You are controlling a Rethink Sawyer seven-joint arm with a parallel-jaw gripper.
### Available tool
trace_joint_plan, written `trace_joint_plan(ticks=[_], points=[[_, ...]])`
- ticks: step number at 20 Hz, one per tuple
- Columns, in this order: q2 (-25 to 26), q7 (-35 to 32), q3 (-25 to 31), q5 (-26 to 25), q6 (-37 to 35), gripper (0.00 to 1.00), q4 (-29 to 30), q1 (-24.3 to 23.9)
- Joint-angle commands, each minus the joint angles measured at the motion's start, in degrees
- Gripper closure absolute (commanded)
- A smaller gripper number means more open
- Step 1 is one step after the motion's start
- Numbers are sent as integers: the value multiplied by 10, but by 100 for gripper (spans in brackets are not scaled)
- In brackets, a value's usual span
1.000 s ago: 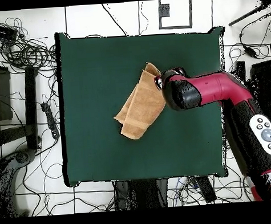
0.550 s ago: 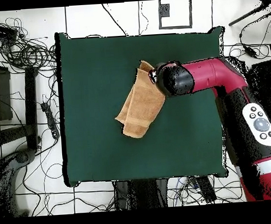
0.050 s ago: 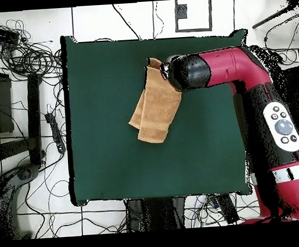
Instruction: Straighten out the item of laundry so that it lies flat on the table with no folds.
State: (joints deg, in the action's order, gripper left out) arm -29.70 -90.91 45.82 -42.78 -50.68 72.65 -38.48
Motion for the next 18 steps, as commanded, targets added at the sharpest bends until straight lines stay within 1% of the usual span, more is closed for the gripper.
trace_joint_plan(ticks=[1, 3, 7, 12, 18], points=[[45, 171, 21, 25, -79, 100, -54, 39], [48, 174, 20, 26, -83, 100, -63, 43], [53, 169, 21, 27, -58, 100, -56, 39], [52, 146, 6, 16, -56, 100, -61, 52], [47, 131, 0, 3, -21, 100, -37, 46]])
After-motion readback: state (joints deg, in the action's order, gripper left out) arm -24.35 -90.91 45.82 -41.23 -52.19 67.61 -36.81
